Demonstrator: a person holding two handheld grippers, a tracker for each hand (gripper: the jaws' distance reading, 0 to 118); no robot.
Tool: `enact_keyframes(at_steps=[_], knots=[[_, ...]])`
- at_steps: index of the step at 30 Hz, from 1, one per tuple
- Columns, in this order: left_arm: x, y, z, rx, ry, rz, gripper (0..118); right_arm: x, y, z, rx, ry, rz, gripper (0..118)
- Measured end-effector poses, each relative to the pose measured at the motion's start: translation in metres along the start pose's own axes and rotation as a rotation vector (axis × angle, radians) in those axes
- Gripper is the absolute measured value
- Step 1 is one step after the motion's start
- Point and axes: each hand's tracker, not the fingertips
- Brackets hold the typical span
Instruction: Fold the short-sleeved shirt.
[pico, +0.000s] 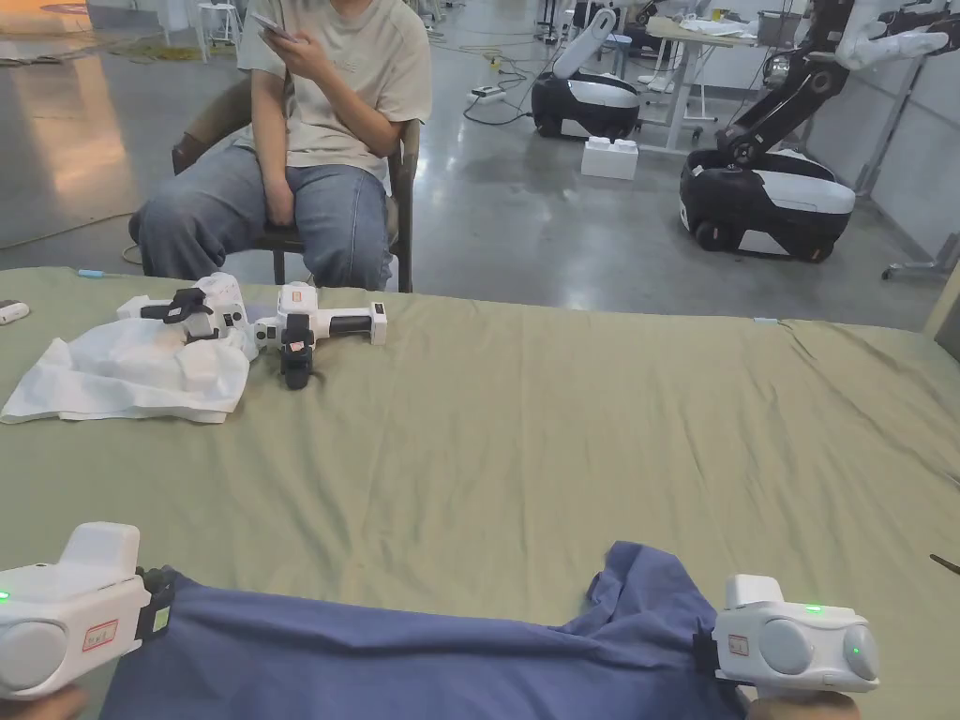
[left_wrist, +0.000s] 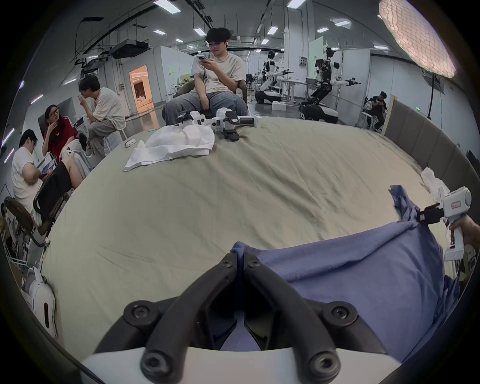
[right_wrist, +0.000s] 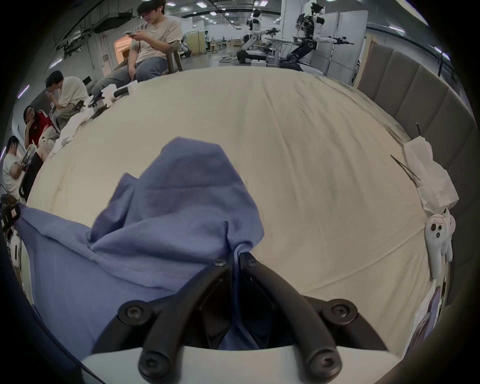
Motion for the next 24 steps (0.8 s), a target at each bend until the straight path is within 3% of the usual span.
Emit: enact_keyframes(at_steps=[11, 24], knots=[[-0.004, 0.048, 0.081, 0.187, -0.008, 0.016, 0, 0.016, 0.019, 0.155, 0.376, 0.035, 0.009, 2], [-0.011, 0.139, 0.197, 0.458, -0.008, 0.035, 0, 0.023, 0.073, 0.314, 0.705, -0.021, 0.043, 2]])
